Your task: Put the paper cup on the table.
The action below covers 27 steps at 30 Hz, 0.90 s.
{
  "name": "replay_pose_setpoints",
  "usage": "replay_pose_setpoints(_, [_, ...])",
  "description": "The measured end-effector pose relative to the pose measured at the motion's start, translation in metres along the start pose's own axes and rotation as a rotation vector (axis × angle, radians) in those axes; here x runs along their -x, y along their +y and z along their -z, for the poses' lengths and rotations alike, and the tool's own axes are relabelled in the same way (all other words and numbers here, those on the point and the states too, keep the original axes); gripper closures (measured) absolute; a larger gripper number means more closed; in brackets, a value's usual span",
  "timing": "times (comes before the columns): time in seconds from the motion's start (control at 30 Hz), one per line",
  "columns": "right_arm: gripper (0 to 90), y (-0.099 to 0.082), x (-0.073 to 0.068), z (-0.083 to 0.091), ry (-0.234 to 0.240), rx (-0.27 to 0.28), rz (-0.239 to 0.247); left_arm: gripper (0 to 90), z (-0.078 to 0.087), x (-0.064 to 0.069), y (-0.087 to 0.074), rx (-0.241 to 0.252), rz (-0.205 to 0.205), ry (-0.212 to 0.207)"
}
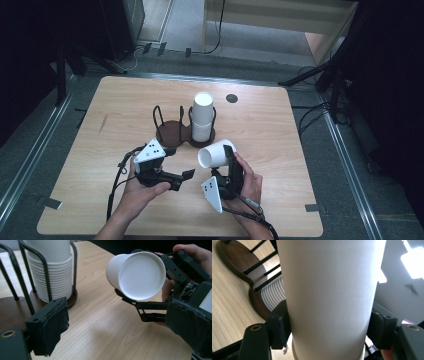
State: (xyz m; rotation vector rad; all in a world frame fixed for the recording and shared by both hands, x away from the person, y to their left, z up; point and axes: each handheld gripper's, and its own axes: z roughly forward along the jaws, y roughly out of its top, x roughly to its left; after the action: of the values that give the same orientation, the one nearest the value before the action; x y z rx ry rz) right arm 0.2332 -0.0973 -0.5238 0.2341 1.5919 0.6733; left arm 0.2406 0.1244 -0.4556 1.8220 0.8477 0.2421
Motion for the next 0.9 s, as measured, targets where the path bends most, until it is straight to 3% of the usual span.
replay_pose_setpoints(0.03, [30.4, 0.000, -0.001, 0.000, -0.002, 0.025, 0.056, 5.7, -0.001, 0.001, 0.000, -0.003, -0.002, -0.004])
replay_pose_setpoints(0.1, [30.4, 0.001, -0.002, 0.001, -0.003, 0.029, 0.067, 6.5, -0.002, 0.001, -0.001, -0.007, -0.006, -0.011])
replay_pose_setpoints(0.13, [30.4, 0.001, -0.004, 0.001, -0.007, 0.043, 0.111, 6.5, -0.004, 0.002, -0.001, -0.015, -0.008, -0.018])
replay_pose_setpoints(0.4, [30.1, 0.004, -0.009, 0.002, -0.007, 0.061, 0.186, 7.0, -0.008, 0.005, -0.002, -0.023, -0.011, -0.033])
replay_pose_setpoints(0.43, [30.1, 0.005, -0.011, 0.003, -0.014, 0.059, 0.233, 7.0, -0.008, 0.005, -0.002, -0.021, -0.007, -0.033])
replay_pose_setpoints(0.6, [30.0, 0.006, -0.015, 0.003, -0.015, 0.070, 0.262, 9.7, -0.010, 0.006, -0.003, -0.020, -0.004, -0.040])
replay_pose_setpoints(0.67, [29.9, 0.008, -0.017, 0.004, -0.005, 0.073, 0.319, 10.8, -0.011, 0.006, -0.004, -0.020, 0.002, -0.043])
replay_pose_setpoints(0.77, [29.9, 0.009, -0.019, 0.004, -0.009, 0.087, 0.318, 13.3, -0.012, 0.007, -0.004, -0.026, 0.002, -0.045])
replay_pose_setpoints(0.9, [29.8, 0.011, -0.019, 0.006, -0.015, 0.099, 0.353, 13.7, -0.014, 0.008, -0.005, -0.035, 0.000, -0.052])
